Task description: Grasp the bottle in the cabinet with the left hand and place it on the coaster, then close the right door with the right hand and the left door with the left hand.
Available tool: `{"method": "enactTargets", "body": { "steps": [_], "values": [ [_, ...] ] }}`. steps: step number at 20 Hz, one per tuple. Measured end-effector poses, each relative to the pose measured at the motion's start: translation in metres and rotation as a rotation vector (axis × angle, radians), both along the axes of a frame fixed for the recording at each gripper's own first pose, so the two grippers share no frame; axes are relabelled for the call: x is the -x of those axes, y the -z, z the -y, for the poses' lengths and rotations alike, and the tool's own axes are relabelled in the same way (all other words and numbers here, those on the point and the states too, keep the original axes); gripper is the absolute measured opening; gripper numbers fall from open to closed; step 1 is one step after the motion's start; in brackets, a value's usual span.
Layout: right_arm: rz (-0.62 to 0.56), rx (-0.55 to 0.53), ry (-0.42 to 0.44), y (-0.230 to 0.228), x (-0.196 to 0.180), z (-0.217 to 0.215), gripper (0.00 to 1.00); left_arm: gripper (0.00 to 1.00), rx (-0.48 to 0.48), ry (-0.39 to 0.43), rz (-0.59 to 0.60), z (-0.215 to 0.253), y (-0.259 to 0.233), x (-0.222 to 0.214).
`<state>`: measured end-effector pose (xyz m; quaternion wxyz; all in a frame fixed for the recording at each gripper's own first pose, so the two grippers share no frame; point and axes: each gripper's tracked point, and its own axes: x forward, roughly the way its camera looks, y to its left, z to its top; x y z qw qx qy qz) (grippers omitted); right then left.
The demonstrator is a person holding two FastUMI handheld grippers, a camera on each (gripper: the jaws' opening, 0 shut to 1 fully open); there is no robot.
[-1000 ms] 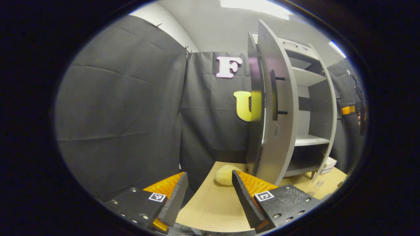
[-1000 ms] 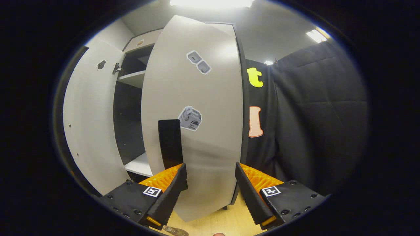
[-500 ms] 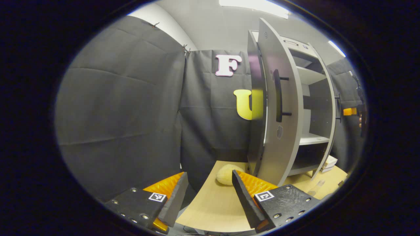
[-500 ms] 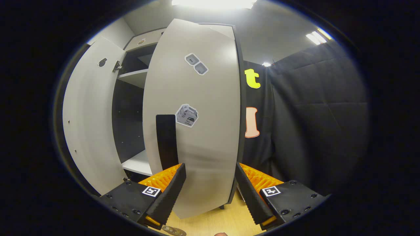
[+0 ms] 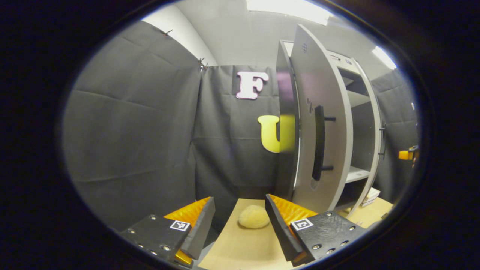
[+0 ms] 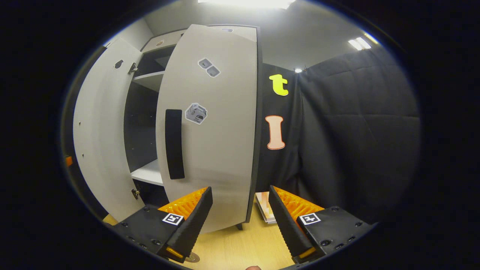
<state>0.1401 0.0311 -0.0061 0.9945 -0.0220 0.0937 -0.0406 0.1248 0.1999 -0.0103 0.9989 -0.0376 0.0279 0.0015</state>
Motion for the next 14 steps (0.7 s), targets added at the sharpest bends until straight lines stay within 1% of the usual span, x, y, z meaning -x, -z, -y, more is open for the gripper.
{"method": "enactTargets", "body": {
  "steps": [1, 2, 4, 5, 6, 7, 9, 11, 14],
  "values": [
    [-0.003, 0.003, 0.008, 0.003, 0.004, 0.003, 0.96, 0.83, 0.001, 0.006, 0.004, 0.0, -0.007, -0.007],
    [-0.003, 0.005, 0.016, 0.006, 0.008, 0.006, 0.96, 0.82, 0.0, 0.011, 0.005, 0.0, -0.01, -0.012],
    [-0.006, 0.003, 0.031, 0.012, 0.015, 0.012, 0.96, 0.84, -0.002, 0.027, 0.003, 0.004, -0.021, -0.025],
    [-0.012, 0.0, 0.035, 0.017, 0.019, 0.015, 0.96, 0.83, -0.004, 0.035, 0.004, 0.007, -0.026, -0.029],
    [-0.02, -0.003, 0.039, 0.021, 0.022, 0.017, 0.96, 0.82, -0.005, 0.047, 0.005, 0.013, -0.029, -0.036],
    [-0.029, -0.006, 0.043, 0.026, 0.026, 0.02, 0.96, 0.84, -0.005, 0.056, 0.007, 0.017, -0.033, -0.04],
    [-0.046, -0.007, 0.055, 0.033, 0.031, 0.027, 0.96, 0.84, -0.007, 0.071, 0.011, 0.028, -0.038, -0.049],
    [-0.057, -0.012, 0.068, 0.038, 0.037, 0.036, 0.96, 0.82, -0.008, 0.082, 0.016, 0.039, -0.044, -0.056],
    [-0.063, -0.02, 0.087, 0.04, 0.045, 0.051, 0.96, 0.83, 0.002, 0.109, 0.025, 0.058, -0.052, -0.063]
  ]
}}
